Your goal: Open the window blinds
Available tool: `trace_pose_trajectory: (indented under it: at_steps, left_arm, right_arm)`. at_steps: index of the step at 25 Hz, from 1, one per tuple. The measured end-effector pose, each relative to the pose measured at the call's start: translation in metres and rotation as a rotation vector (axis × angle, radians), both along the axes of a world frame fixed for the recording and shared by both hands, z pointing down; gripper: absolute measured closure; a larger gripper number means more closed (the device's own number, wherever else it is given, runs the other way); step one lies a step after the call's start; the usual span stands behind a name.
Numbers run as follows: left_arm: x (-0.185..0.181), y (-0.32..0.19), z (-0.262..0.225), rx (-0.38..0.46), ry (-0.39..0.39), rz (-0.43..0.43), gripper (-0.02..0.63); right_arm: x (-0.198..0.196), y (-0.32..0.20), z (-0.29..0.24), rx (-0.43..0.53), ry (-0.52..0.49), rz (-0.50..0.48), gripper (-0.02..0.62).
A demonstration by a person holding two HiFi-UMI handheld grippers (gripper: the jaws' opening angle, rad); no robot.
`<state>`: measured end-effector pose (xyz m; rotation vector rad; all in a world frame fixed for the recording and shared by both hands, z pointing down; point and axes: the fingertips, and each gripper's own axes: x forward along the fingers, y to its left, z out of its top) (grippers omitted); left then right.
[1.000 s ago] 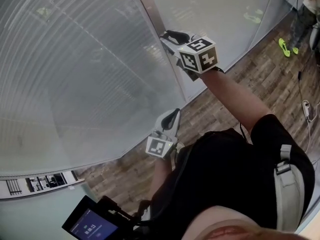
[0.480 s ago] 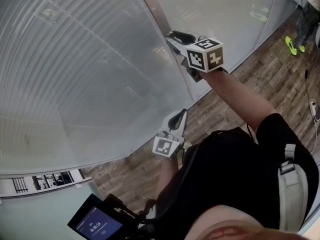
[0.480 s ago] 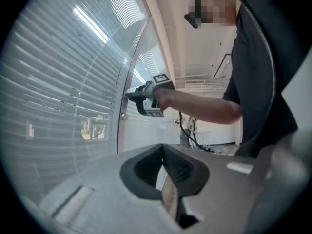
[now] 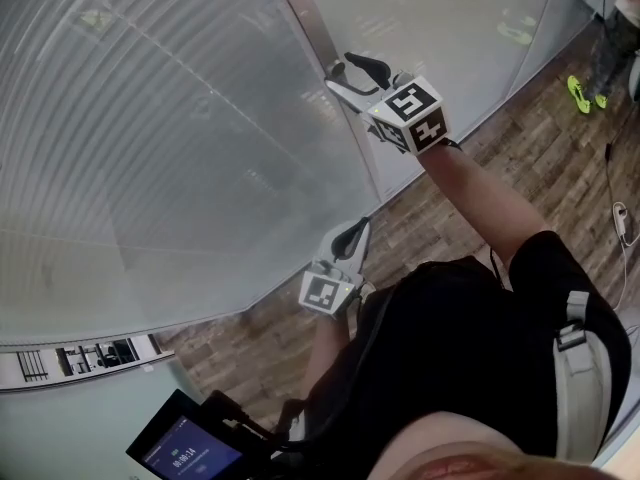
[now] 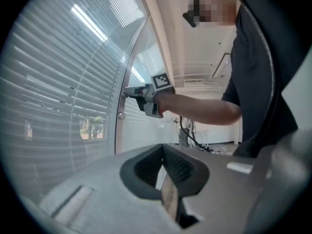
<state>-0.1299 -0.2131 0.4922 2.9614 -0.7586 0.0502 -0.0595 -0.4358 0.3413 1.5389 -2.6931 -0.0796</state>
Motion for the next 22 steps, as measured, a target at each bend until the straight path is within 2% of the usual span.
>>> trace_pose_trajectory:
  at_steps: [3,7,11,15,22]
  left_arm:
    - [0.002,0.0,0.002,-0.013,0.012,-0.011,0.603]
    - [0.0,-0.001,0.005,-0.006,0.01,0.001,0.603]
    - [0.005,-0.002,0.014,0.029,0.032,0.011,0.603]
    - [0.011,0.001,0.01,0.035,0.027,0.029,0.603]
    - [-0.003,-0.01,0.002,0.028,0.017,-0.021,0.603]
  right_arm:
    - [0.001,0.009,-0.005,0.103,0.263,-0.001,0.354]
    - [0.0,0.015,-0.006,0.258,0.738,0.047,0.354]
    - [0.001,0.014,0.0,0.311,1.023,0.033,0.351]
    - [-0.01,0.014,0.004,0.353,1.168,0.016,0.347]
    - [-0.013,0.012,0.0,0.413,1.255,0.041,0.371]
